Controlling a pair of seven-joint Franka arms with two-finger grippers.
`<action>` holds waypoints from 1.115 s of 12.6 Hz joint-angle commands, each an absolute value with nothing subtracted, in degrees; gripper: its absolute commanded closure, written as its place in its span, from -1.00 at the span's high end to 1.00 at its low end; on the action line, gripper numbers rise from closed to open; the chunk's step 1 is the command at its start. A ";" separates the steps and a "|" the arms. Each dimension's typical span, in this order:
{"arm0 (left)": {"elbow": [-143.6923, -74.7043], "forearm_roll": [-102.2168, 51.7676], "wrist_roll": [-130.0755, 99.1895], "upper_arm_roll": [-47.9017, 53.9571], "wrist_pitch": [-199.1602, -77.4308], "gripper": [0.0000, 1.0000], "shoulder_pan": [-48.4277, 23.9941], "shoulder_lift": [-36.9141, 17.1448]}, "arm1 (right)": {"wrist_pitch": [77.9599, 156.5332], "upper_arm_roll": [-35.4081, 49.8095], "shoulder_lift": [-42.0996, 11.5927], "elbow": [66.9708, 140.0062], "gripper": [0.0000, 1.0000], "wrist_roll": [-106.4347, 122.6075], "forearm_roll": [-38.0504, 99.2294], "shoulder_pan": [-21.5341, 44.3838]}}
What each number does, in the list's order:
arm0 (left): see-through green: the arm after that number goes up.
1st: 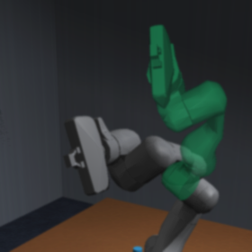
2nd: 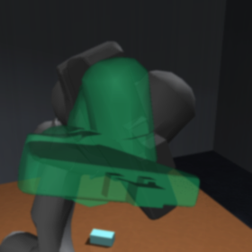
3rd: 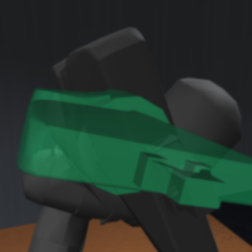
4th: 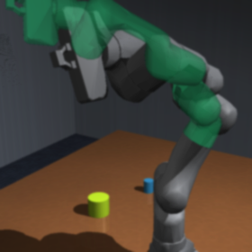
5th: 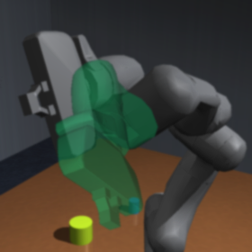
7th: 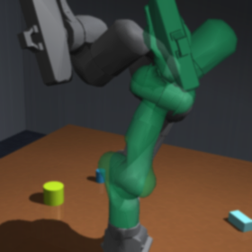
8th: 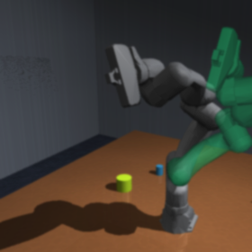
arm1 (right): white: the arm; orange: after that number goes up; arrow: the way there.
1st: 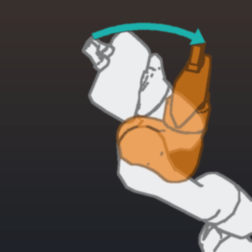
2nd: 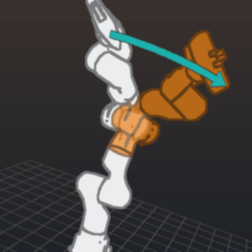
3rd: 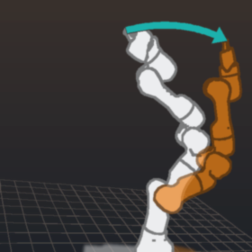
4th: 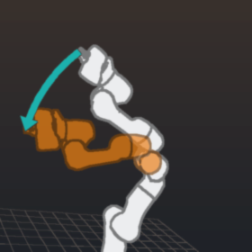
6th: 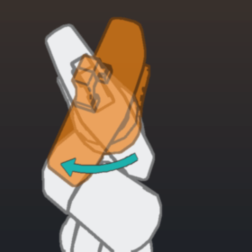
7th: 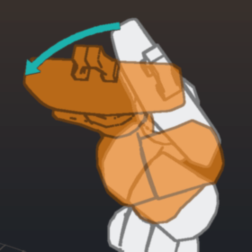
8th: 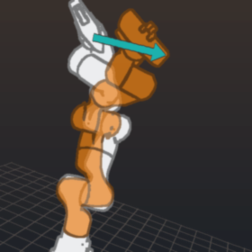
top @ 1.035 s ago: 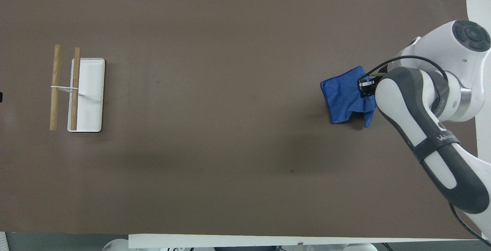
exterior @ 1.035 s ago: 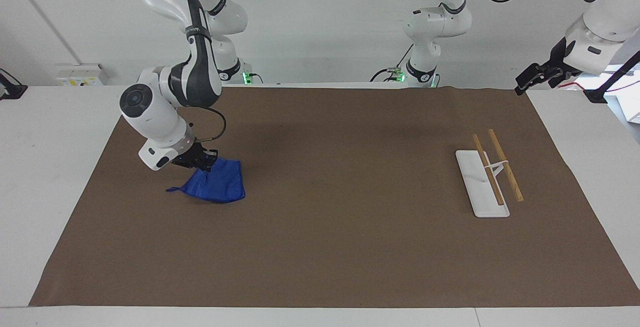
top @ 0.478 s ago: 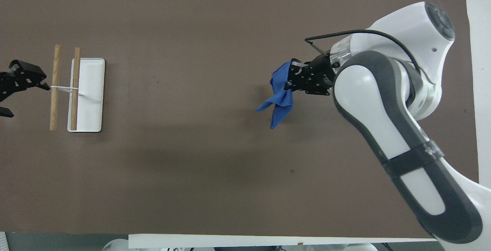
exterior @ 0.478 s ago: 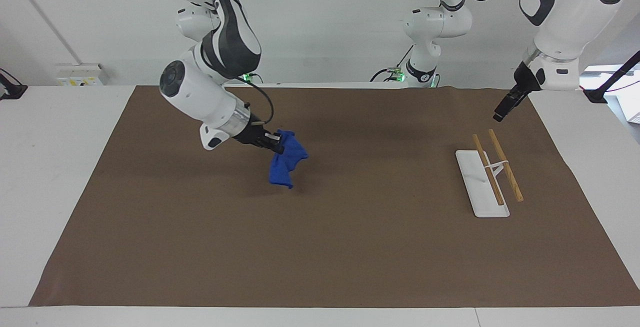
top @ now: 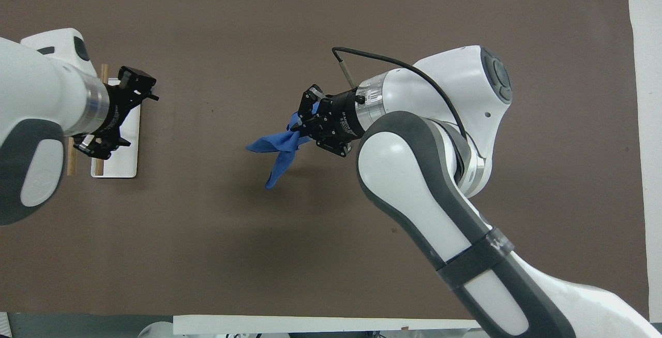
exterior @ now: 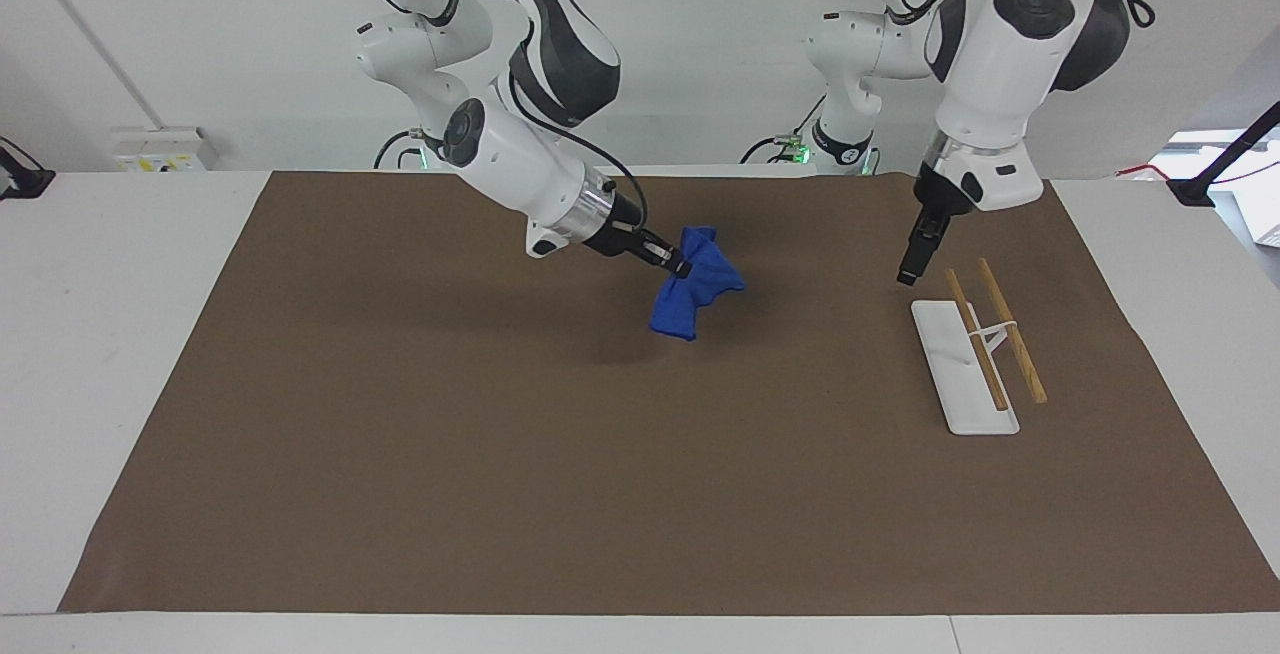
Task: Right arm passes towel to left arm to hang
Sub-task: 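Lift the towel with the right gripper while the left gripper approaches, then grasp the towel with the left gripper beside the right gripper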
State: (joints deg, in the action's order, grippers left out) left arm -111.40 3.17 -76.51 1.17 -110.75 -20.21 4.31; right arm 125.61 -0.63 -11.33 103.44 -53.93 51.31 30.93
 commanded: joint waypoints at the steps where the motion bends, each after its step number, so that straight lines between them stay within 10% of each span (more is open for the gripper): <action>1: -113.03 4.13 -83.39 0.35 -113.38 1.00 -25.12 2.21 | 131.02 -0.88 -11.95 103.36 -1.00 -59.66 53.79 35.58; 9: -119.09 4.13 -87.28 0.44 -111.98 1.00 -30.50 2.20 | 135.88 -0.88 -12.13 103.97 -1.00 -63.37 53.79 39.81; 10: -119.00 4.04 -87.62 0.35 -111.36 0.72 -30.50 2.20 | 135.79 -0.88 -12.13 103.97 -1.00 -63.28 53.79 39.81; 11: -118.92 3.78 -89.54 0.35 -110.84 -0.84 -30.50 2.20 | 135.79 -0.88 -12.13 103.97 -1.00 -63.28 53.79 39.81; 14: -118.57 3.69 -90.35 0.35 -111.62 -1.00 -29.97 2.02 | 135.62 -0.88 -12.13 103.97 -1.00 -63.37 53.79 39.81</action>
State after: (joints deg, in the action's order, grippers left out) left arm -117.59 3.18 -89.08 0.89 -111.78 -29.72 0.74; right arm 135.86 -1.00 -12.42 103.60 -62.97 52.70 40.07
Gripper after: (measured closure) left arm 0.529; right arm 0.916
